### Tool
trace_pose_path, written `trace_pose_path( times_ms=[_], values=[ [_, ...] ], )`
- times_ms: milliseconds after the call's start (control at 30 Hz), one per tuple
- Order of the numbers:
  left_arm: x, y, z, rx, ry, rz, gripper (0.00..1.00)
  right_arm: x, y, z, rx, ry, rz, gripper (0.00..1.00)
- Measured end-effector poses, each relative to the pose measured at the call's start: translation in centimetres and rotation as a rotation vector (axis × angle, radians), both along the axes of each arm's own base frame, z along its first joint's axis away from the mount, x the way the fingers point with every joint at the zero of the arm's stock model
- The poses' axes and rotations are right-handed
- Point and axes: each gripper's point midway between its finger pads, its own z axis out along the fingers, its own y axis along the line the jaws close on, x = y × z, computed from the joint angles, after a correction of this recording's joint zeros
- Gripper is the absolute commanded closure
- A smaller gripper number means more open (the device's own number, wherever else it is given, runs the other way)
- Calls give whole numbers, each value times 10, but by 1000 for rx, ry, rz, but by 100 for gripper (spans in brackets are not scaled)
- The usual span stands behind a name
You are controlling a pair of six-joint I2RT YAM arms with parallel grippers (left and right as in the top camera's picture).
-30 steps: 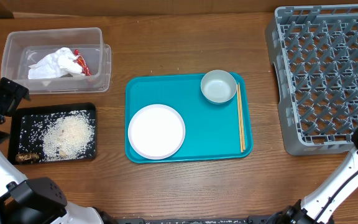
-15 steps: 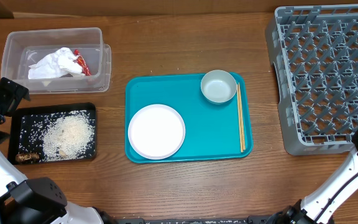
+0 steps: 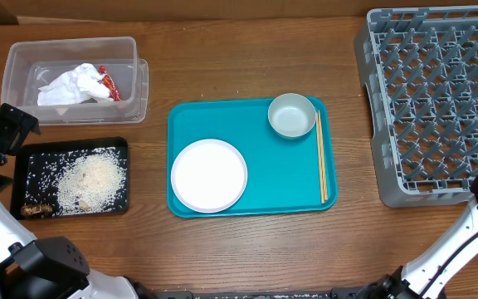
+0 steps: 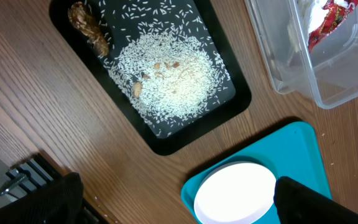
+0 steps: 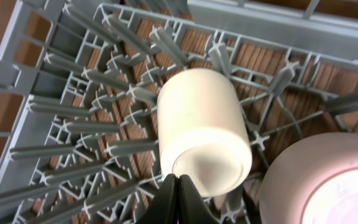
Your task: Sort waste into correct bins and load items into the dishwasher
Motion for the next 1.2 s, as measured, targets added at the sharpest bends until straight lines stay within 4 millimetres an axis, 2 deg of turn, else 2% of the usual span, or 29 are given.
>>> trace_pose_path(
  times_ms=[333, 667, 1200],
  values=[
    [0, 0, 0, 0, 0, 0, 0, -3, -7, -4, -26, 19, -27, 96],
    [0, 0, 0, 0, 0, 0, 0, -2, -9, -26, -8, 50, -30, 96],
    [0, 0, 0, 0, 0, 0, 0, 14, -21, -12, -70, -31, -32, 96]
  ],
)
